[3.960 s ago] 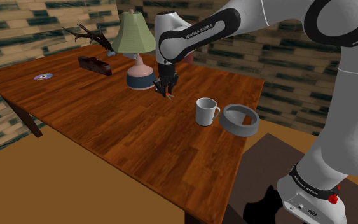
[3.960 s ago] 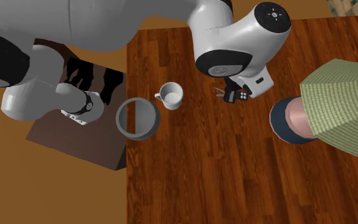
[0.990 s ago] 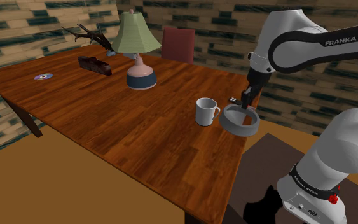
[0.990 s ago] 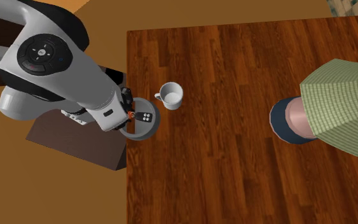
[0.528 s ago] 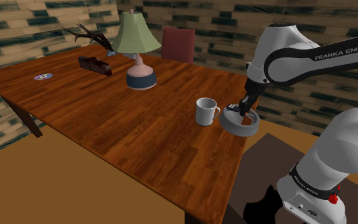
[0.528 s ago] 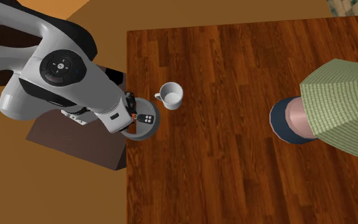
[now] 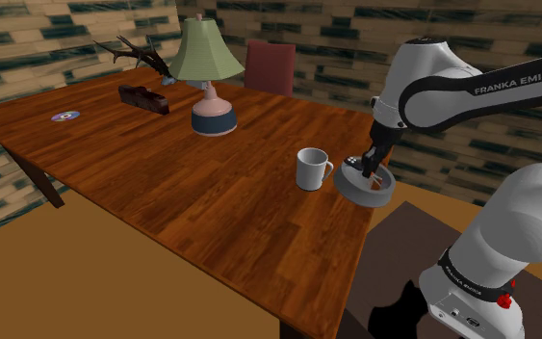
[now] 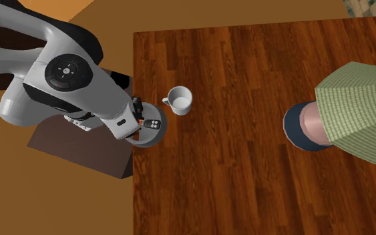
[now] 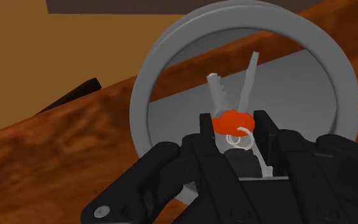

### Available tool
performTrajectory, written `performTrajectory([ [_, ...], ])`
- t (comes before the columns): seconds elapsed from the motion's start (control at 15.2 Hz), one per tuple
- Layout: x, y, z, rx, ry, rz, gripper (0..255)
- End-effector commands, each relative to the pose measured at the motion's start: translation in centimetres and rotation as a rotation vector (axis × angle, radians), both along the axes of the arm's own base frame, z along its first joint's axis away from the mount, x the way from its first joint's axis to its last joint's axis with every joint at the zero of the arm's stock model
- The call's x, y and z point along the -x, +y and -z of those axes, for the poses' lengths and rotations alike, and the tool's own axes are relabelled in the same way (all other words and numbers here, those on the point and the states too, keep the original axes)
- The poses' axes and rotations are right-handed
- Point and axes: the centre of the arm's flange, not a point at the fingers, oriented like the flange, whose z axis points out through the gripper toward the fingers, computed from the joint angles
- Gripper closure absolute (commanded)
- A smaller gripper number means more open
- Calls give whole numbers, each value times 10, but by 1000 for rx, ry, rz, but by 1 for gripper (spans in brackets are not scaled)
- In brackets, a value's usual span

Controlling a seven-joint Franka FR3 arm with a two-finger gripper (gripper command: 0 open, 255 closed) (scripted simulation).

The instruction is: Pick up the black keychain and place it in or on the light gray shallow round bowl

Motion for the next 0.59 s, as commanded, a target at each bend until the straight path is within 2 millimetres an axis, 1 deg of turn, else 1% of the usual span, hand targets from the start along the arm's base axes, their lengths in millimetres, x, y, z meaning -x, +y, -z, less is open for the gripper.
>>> performTrajectory([
  [0.0, 0, 0, 0, 0, 0, 0, 0],
  [0.33, 0, 0, 0, 0, 0, 0, 0],
  [0.53, 3, 1, -39, 0, 0, 0, 0],
])
